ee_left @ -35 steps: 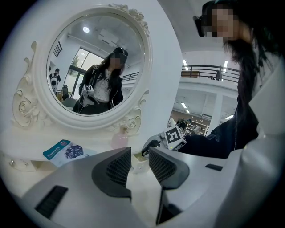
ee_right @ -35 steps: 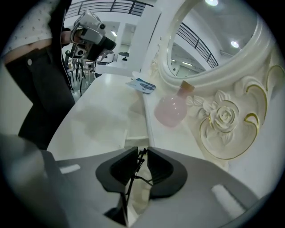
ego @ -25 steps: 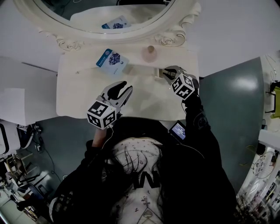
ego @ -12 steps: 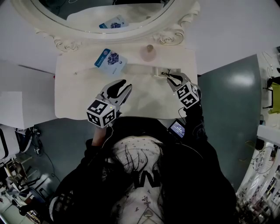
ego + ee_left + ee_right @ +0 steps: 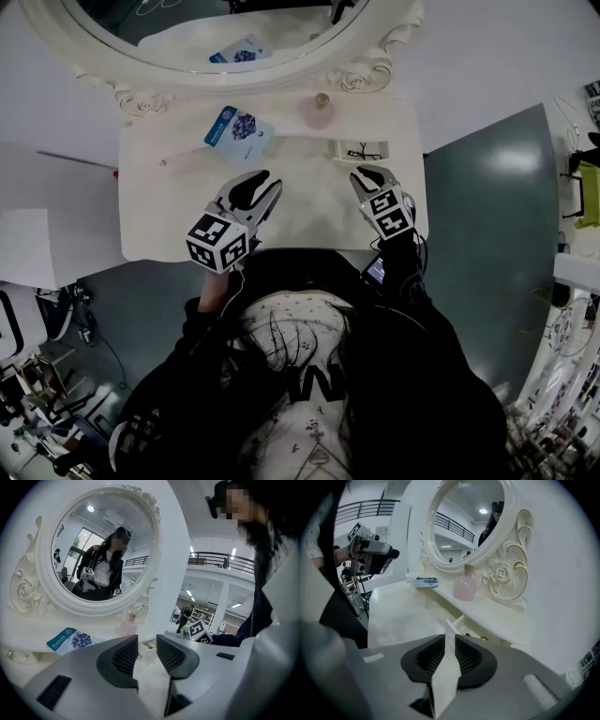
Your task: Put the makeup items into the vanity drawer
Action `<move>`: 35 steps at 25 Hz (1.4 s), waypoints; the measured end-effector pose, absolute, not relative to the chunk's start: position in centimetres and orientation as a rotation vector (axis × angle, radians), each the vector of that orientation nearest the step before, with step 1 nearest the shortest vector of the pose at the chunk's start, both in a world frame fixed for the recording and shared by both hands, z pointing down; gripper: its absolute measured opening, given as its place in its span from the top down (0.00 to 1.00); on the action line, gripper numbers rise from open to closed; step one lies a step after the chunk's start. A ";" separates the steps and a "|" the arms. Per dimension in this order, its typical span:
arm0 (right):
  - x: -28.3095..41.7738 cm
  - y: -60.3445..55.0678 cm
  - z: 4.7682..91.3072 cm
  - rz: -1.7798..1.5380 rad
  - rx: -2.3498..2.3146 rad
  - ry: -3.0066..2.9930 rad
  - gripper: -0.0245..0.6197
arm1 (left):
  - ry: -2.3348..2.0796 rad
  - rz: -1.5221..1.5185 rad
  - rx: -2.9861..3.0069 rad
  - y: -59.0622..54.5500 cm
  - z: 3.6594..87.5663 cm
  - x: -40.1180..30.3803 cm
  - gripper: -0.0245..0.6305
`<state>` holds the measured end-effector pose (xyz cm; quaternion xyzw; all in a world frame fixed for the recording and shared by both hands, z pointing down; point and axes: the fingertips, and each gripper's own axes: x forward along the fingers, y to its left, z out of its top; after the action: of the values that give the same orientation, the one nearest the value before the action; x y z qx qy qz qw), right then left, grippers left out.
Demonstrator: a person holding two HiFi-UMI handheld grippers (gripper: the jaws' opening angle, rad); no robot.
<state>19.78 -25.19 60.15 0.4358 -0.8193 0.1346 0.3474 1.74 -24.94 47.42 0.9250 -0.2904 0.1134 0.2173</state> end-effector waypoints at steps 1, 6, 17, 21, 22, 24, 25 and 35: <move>19.6 -25.1 60.3 0.367 1.144 -2.124 0.85 | -0.801 0.315 2.563 -24.9 47.4 1.6 0.78; 18.3 -24.7 60.5 0.409 1.186 -2.118 0.85 | -0.794 0.313 2.562 -24.7 47.3 0.6 0.78; 14.0 -23.0 55.7 0.404 1.327 -2.236 0.91 | -0.729 0.322 2.587 -23.1 46.9 -2.0 0.78; 11.9 -21.1 54.1 0.365 1.357 -2.235 0.91 | -0.681 0.325 2.602 -21.8 46.8 -3.4 0.78; 11.2 -20.7 53.7 0.362 1.369 -2.240 0.91 | -0.666 0.326 2.605 -21.5 47.0 -3.7 0.78; 9.9 -19.6 53.3 0.364 1.390 -2.240 0.91 | -0.633 0.330 2.606 -20.7 47.4 -4.4 0.78; 9.4 -18.9 53.3 0.366 1.398 -2.232 0.91 | -0.615 0.333 2.605 -20.2 47.7 -4.8 0.78; 5.1 -11.8 53.8 0.401 1.398 -2.198 0.91 | -0.482 0.323 2.619 -15.4 48.3 -6.0 0.78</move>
<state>5.12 -11.81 53.83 0.5135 -0.8074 0.1473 0.2503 -5.96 -15.41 48.33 0.9507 -0.1750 0.1174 0.2276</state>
